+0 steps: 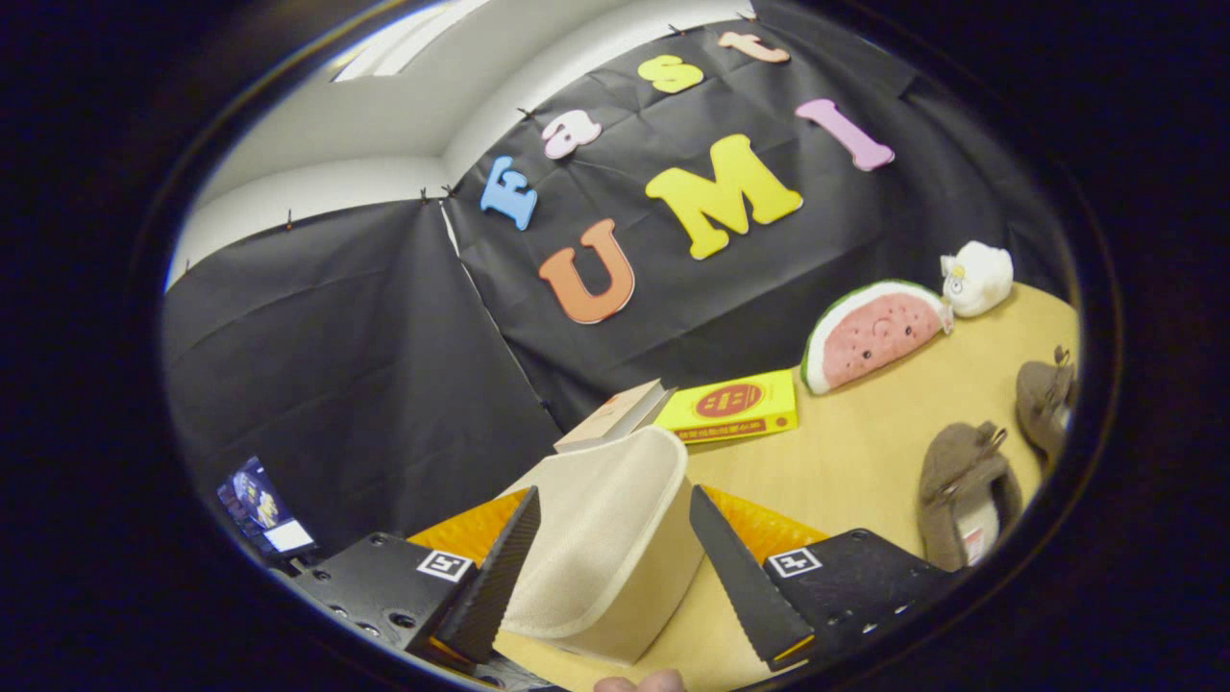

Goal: Open the storage box then place both shoes into the box .Put the left shoe in first, then the right shoe, with the right side of both shoes facing outward in a uniform manner.

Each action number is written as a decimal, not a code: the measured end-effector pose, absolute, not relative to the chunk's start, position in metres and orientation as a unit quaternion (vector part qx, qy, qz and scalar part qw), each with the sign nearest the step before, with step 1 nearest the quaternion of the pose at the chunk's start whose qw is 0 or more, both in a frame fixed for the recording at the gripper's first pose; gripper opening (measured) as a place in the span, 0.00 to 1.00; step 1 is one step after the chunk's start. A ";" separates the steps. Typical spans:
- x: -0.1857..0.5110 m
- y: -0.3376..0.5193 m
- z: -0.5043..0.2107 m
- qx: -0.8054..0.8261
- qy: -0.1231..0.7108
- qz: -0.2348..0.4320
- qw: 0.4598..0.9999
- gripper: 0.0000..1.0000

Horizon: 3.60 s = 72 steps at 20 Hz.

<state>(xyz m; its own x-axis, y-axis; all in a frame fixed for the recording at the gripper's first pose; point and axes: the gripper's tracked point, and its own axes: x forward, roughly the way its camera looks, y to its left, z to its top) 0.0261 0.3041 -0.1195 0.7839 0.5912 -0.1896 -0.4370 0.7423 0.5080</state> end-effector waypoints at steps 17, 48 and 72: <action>0.013 0.339 -0.147 0.381 0.261 0.326 0.825 0.76; -0.024 0.621 0.017 0.024 0.127 0.474 0.871 0.71; 0.018 0.273 0.034 0.006 0.011 0.240 0.971 0.97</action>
